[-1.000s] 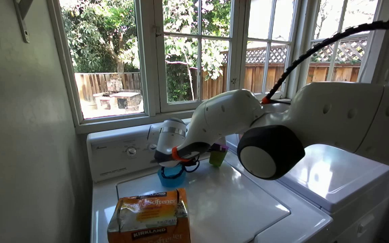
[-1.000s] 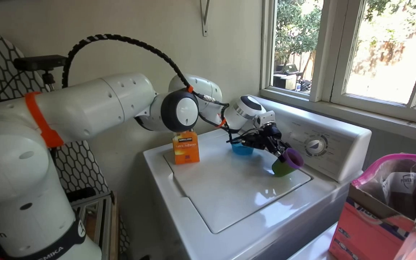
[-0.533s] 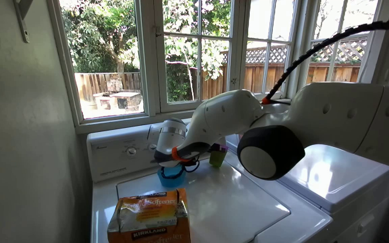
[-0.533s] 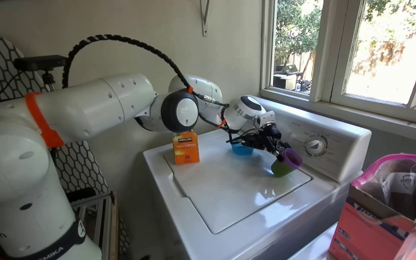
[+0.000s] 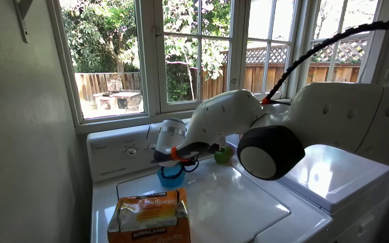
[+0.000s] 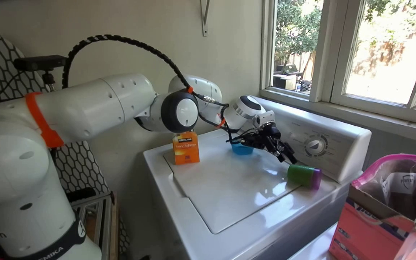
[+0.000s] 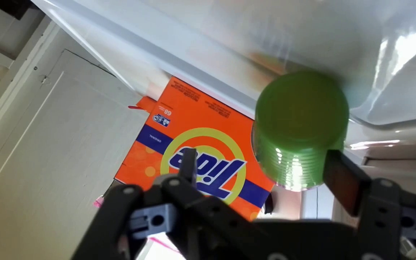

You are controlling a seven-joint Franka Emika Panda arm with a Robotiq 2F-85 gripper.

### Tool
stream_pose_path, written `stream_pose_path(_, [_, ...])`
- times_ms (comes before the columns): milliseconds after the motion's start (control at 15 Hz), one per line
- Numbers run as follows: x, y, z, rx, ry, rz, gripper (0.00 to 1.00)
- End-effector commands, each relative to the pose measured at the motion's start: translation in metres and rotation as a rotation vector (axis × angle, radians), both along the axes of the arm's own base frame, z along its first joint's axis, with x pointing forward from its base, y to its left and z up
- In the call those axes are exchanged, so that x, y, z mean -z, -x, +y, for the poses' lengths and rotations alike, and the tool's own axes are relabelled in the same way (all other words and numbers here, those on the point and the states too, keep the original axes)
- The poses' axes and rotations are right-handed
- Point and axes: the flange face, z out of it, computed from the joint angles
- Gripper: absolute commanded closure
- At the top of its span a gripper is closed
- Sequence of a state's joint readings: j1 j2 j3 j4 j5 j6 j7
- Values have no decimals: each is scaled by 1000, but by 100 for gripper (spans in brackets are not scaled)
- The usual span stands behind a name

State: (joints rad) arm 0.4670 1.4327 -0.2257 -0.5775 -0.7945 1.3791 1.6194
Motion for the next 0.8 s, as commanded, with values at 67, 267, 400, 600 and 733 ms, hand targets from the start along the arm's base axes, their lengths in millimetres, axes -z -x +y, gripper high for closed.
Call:
stream_pose_path(67, [1,-5,6,-20,-54,-32,3])
stream_pose_path(267, [-15,-16,7,-26,-106,-107,0])
stream_pose_path(400, [-32,-21,10,-12,-163,-155,0])
stream_pose_path(600, [-58,-28,10,14,-276,-165,0])
stream_pose_path(733, [-71,-29,5,49,-343,-152,0])
